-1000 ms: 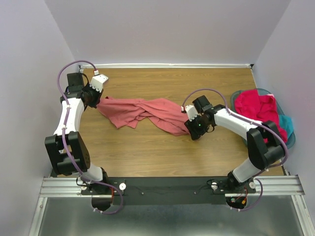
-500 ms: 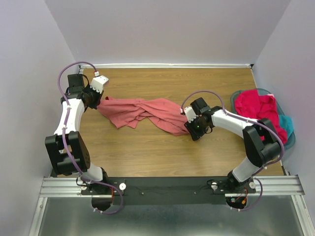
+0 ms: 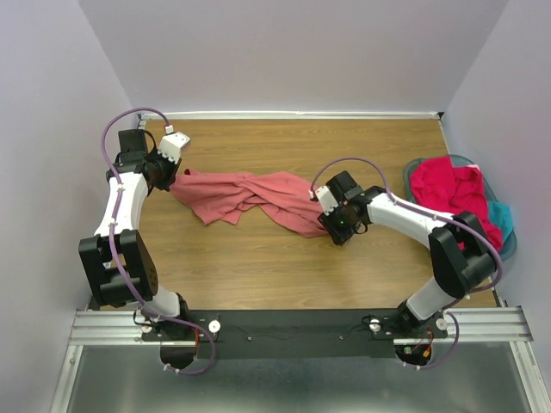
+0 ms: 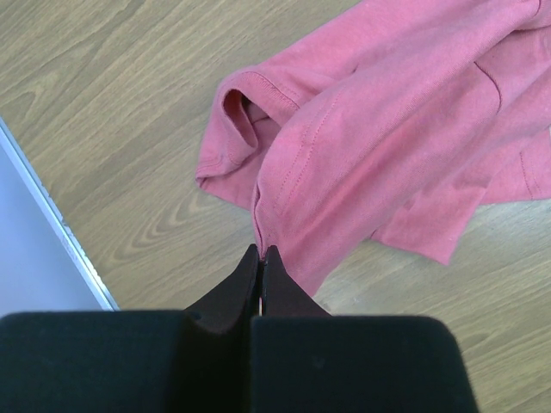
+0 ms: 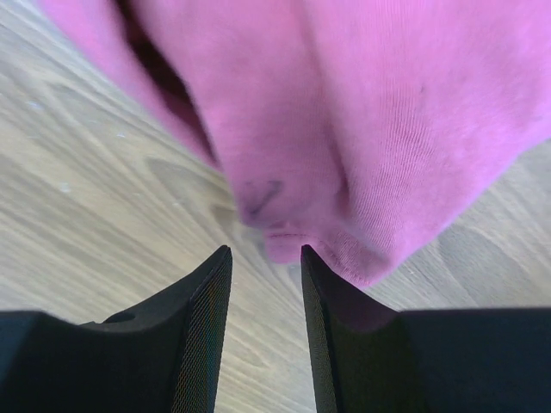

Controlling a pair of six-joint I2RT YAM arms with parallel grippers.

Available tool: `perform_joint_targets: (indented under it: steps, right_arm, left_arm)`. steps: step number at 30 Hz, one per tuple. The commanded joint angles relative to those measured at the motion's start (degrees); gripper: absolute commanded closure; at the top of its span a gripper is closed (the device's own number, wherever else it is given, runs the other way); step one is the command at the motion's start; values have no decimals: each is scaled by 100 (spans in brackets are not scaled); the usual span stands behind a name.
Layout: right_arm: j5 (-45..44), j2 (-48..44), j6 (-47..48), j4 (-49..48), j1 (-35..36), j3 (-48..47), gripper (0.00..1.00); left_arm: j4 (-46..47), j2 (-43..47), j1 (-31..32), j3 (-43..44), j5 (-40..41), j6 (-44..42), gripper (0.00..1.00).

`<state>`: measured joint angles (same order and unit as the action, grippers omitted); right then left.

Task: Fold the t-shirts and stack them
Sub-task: Flatten out the tshirt

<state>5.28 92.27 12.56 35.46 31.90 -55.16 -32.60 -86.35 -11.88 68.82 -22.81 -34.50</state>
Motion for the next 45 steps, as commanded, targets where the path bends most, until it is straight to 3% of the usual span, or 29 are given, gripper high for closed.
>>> perform_joint_targets:
  steps: [1,19,23,25,29,33,38,43,44,45]
  right_arm:
    - [-281,-262,-131,224,211,-250,55]
    - [-800,581,-184,-48,326,-57,60]
    - [-748,740,-113,-75,317,40,79]
    - [-826,688,-87,-57,326,84,99]
    - [-1344,179,115,39,282,-74,99]
    - [-1819,-402,720,163,-95,-749,99]
    - [-1776,-412,1477,224,-1211,-2190,99]
    - [-1890,-254,1750,242,-1520,-4009,99]
    - [-1977,-245,1785,242,-1529,-4508,99]
    - [-1978,-244,1785,242,-1529,-4513,99]
  left_arm:
    - [8,92,45,44,-31,-48,100]
    - [-1,153,45,-17,13,-74,100]
    - [-9,153,37,9,-4,-74,100]
    - [-71,136,45,96,-83,-39,100]
    - [-229,153,45,456,-320,101,100]
    - [-387,153,28,1194,-514,294,100]
    - [-361,66,37,2442,-716,821,100]
    - [-335,-84,36,3584,-883,1191,100]
    - [-361,-110,28,4195,-875,1244,100]
    - [-361,-111,28,4201,-831,1244,100]
